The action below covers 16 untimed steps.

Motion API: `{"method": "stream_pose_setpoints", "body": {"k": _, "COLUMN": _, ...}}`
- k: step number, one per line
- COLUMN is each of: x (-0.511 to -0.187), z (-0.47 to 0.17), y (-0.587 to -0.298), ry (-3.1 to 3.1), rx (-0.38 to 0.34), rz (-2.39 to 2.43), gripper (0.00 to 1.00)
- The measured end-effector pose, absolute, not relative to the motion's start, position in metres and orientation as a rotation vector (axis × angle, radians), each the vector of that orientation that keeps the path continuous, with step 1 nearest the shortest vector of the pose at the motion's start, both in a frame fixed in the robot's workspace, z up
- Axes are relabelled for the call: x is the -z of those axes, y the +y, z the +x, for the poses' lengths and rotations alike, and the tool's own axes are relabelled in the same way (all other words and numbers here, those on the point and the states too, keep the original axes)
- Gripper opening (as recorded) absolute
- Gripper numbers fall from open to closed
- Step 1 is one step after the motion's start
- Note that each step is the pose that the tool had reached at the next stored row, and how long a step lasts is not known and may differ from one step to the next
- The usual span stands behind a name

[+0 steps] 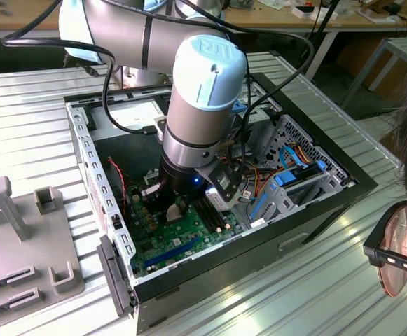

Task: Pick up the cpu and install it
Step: 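Place the cpu into insertion slot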

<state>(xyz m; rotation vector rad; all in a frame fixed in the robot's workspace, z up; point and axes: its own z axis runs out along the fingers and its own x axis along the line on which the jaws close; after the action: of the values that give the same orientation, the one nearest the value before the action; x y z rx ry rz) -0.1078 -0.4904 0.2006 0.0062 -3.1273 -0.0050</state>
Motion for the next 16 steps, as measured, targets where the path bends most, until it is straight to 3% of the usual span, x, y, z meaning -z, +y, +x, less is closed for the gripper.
{"method": "stream_pose_setpoints", "body": {"k": 16, "x": -0.1989, "z": -0.1079, "y": -0.4905, "ry": -3.127, "rx": 0.007, "rz": 0.006, "gripper": 0.47}}
